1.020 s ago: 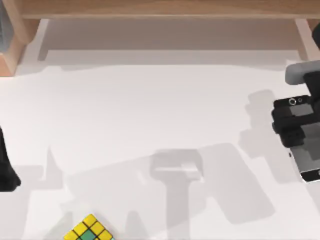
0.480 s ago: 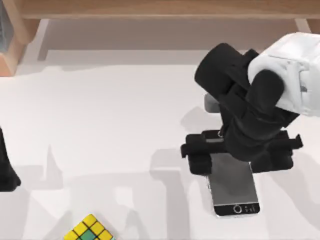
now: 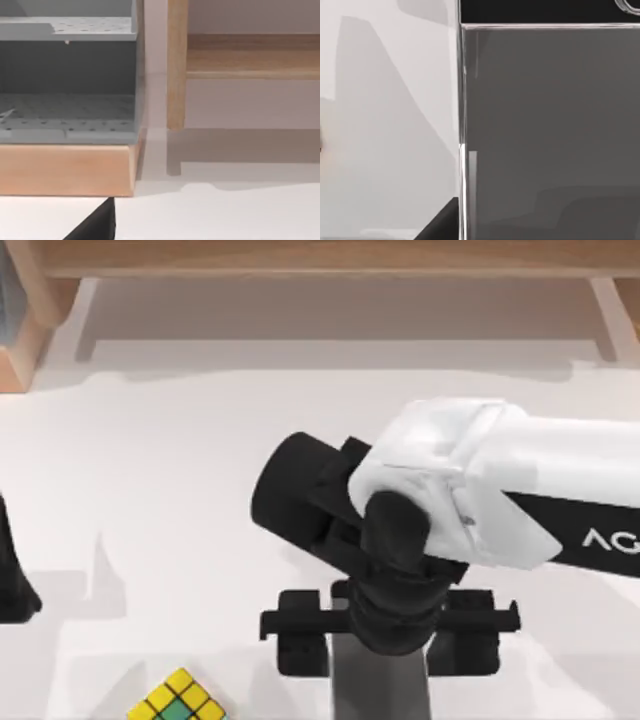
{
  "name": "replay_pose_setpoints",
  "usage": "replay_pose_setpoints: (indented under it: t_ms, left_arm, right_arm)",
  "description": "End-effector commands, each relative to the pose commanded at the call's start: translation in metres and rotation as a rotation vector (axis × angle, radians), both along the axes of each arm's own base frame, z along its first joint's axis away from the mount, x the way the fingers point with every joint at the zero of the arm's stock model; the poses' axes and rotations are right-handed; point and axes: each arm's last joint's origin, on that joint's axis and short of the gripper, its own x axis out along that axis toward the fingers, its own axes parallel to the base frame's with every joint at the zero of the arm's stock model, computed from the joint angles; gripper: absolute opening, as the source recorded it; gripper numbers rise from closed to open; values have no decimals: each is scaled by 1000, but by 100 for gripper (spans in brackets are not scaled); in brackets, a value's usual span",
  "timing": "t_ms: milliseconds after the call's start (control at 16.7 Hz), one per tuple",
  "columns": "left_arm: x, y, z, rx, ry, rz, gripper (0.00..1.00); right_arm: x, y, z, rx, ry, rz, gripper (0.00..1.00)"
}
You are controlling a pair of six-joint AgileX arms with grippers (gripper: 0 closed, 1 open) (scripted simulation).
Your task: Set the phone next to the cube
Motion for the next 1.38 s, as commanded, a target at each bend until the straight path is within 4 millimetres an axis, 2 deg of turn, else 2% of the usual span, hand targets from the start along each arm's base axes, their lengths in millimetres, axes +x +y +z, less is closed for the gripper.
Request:
replay_pose_setpoints:
  t_ms: [360,900,1380]
  left_arm:
    - [0,0,0,0,0,0,100]
    - [0,0,0,0,0,0,100]
    - [0,0,0,0,0,0,100]
  right_arm:
    - [-19,17,-6,-20,14,-22,0]
    - [-18,17,-4,-23,11,-37,0]
    - [-14,12,-2,-46,-5,-122,0]
